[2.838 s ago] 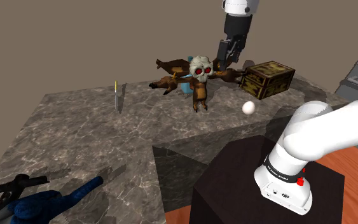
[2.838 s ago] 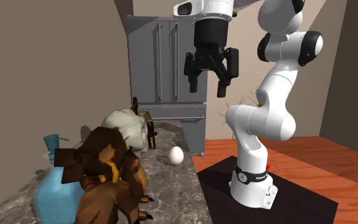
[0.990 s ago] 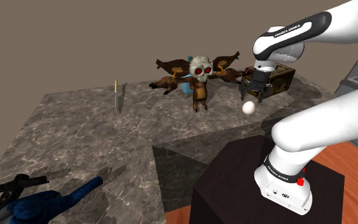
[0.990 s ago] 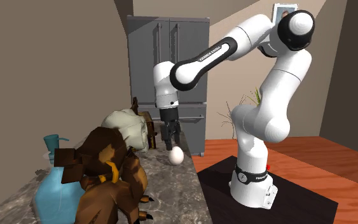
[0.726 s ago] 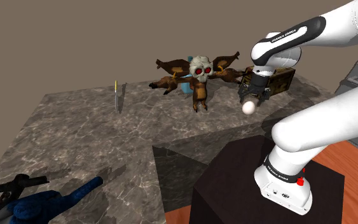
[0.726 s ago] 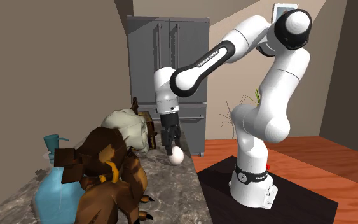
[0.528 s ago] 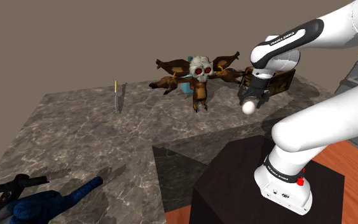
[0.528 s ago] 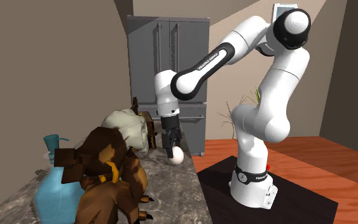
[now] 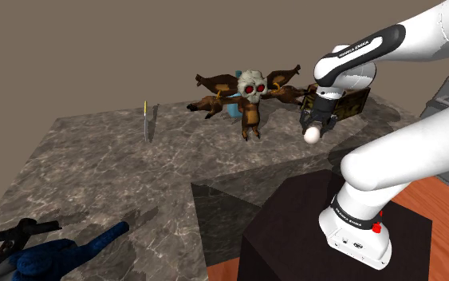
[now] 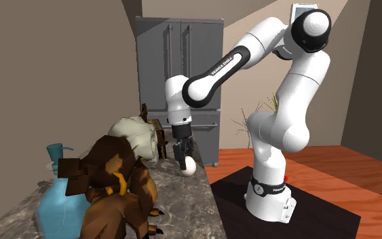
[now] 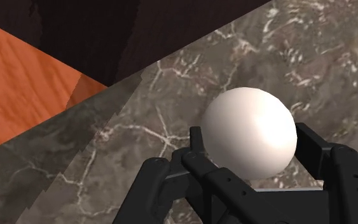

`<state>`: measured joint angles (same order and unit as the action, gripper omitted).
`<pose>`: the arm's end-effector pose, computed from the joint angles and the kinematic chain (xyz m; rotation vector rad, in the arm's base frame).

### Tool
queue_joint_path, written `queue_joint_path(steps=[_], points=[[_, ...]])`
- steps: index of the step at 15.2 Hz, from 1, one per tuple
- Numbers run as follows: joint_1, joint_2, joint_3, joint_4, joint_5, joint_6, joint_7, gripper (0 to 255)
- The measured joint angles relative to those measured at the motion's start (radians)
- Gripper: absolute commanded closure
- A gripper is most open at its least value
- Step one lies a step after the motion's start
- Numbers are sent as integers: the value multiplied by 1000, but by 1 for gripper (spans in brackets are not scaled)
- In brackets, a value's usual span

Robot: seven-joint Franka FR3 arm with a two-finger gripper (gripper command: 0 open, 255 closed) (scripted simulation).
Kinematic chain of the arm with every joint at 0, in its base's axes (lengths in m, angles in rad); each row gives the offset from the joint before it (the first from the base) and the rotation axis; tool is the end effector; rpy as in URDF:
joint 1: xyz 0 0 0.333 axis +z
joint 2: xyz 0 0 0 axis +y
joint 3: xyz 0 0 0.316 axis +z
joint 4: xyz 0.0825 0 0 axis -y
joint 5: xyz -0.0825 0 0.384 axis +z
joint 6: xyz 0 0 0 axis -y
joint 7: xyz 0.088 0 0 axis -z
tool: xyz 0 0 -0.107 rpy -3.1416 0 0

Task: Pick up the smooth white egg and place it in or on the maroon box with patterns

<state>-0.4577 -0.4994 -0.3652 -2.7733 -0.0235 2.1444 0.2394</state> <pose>0.2409 -0.2415 0.3373 -2.5922 1.4045 0.1619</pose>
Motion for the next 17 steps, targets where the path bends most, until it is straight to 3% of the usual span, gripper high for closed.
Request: queue_joint_path(steps=[9,17], points=[[0,0,0,-1,-1,0,0,255],[-8,-68,22,53,-6,-120,24,255]])
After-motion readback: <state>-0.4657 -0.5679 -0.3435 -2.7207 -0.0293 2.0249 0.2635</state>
